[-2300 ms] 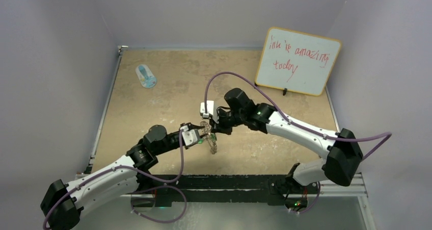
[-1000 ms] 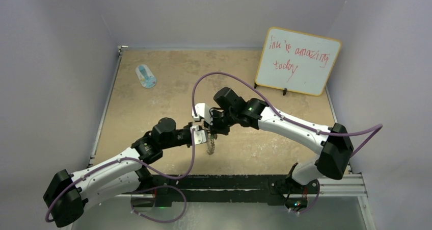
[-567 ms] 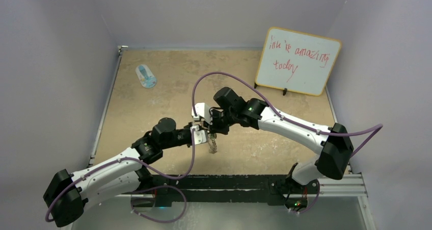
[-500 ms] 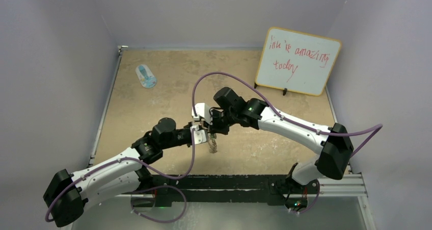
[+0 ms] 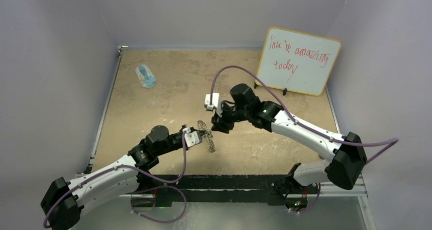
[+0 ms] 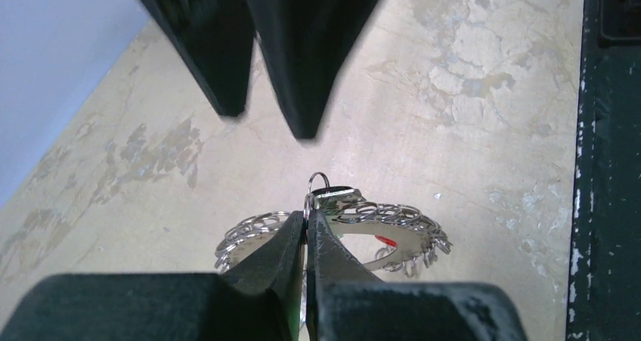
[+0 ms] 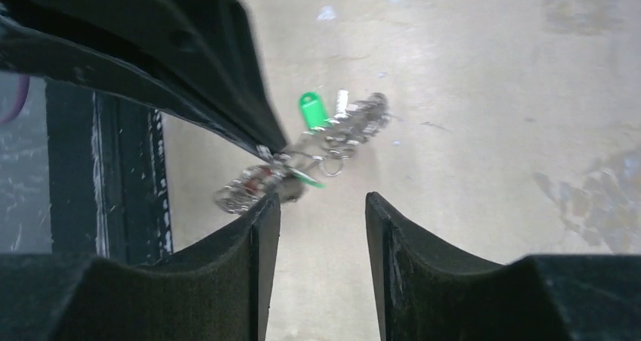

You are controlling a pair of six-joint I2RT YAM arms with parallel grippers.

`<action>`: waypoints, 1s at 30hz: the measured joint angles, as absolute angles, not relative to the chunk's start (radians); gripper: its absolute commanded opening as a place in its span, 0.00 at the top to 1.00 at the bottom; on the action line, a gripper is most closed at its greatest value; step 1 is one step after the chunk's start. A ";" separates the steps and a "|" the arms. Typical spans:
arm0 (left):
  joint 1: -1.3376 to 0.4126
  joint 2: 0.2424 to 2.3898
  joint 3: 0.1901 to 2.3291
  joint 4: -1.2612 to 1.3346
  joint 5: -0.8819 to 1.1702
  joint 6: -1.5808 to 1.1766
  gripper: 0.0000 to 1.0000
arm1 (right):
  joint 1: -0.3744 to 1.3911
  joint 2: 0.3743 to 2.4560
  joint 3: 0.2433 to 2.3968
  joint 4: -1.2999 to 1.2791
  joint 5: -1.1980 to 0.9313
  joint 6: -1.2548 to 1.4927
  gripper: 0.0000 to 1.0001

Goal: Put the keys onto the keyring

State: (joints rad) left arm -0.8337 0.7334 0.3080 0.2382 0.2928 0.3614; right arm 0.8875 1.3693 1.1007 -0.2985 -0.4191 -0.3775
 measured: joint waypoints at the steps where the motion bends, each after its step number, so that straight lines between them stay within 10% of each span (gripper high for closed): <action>1: -0.834 0.715 0.286 0.261 0.287 0.347 1.00 | 0.855 1.351 1.085 -0.272 -0.446 -0.363 0.52; 30: -0.834 0.609 0.083 0.649 0.337 0.216 1.00 | 0.726 1.405 0.920 0.080 -0.957 -0.313 0.79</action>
